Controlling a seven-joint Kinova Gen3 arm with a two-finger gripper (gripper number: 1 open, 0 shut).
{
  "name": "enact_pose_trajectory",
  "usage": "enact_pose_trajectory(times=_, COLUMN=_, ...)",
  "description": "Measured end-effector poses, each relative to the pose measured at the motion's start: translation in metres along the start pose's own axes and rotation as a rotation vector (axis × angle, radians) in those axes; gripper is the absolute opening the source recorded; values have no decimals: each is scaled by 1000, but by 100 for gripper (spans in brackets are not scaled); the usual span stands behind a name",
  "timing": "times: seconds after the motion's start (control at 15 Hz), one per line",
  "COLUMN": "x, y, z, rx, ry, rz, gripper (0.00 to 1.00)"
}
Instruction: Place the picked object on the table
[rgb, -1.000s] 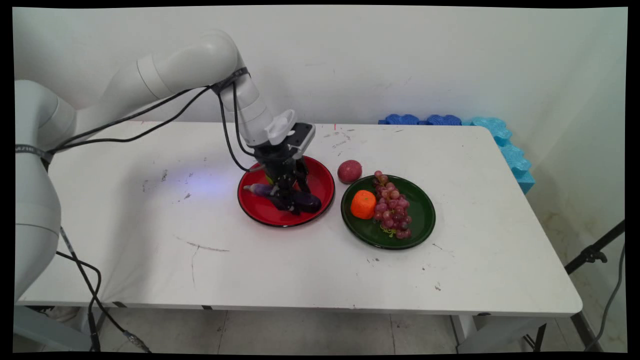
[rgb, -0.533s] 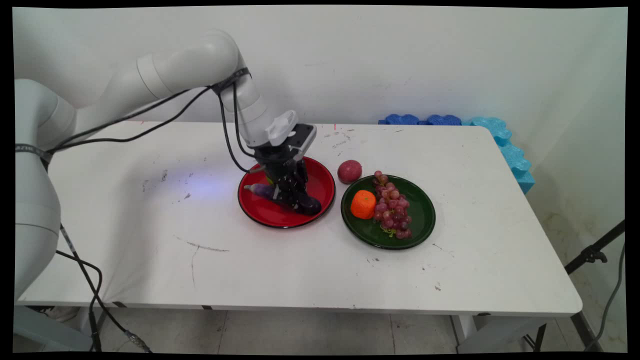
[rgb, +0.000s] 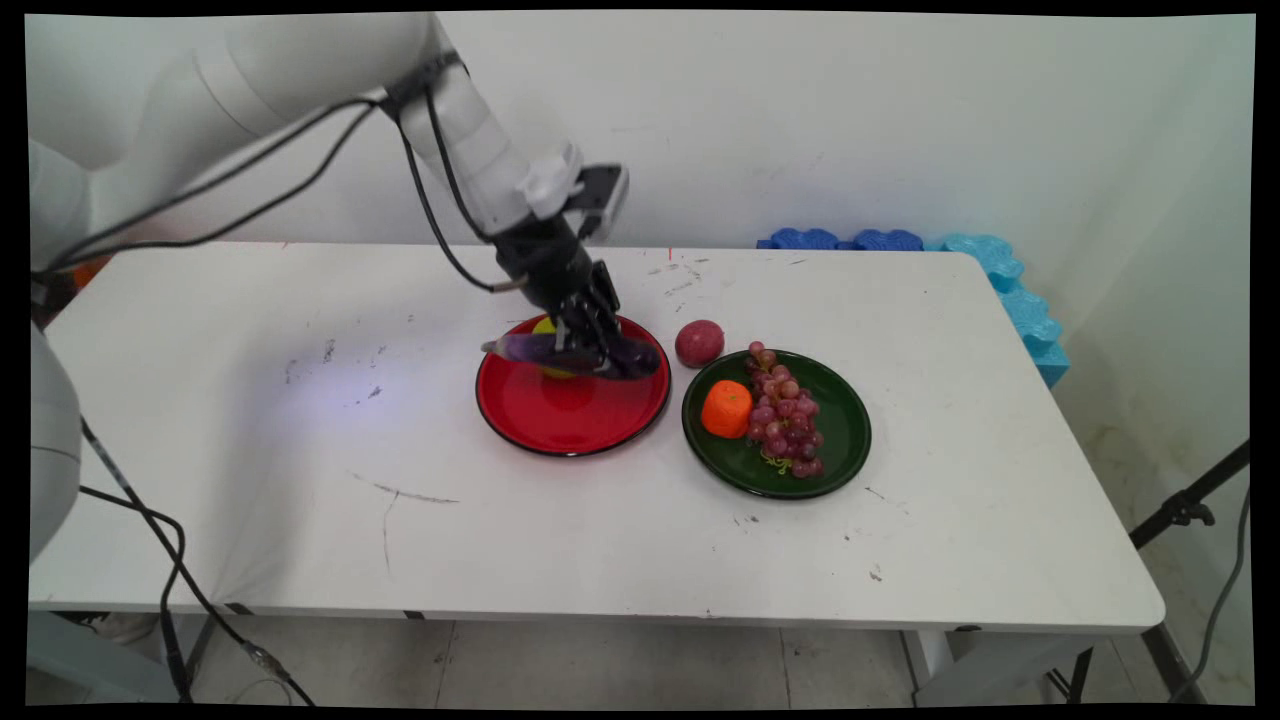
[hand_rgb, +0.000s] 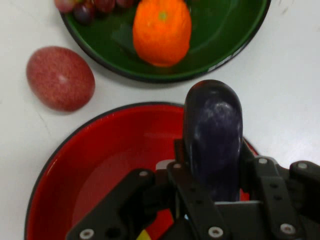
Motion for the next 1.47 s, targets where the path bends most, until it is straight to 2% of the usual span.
enact_pose_trajectory(times=0.27, x=22, y=29, z=-32, rx=23, ry=24, rz=-125, gripper=0)
enact_pose_trajectory(times=0.6, x=39, y=65, z=-34, rx=29, ry=22, rz=-263, gripper=0)
enact_pose_trajectory(times=0.8, x=44, y=84, z=-22, rx=25, ry=18, rz=-324, gripper=0)
enact_pose_trajectory(times=1.07, x=44, y=112, z=11, rx=18, ry=7, rz=-389, gripper=0)
enact_pose_trajectory(times=1.47, x=35, y=138, z=58, rx=8, ry=10, rz=-407, gripper=0)
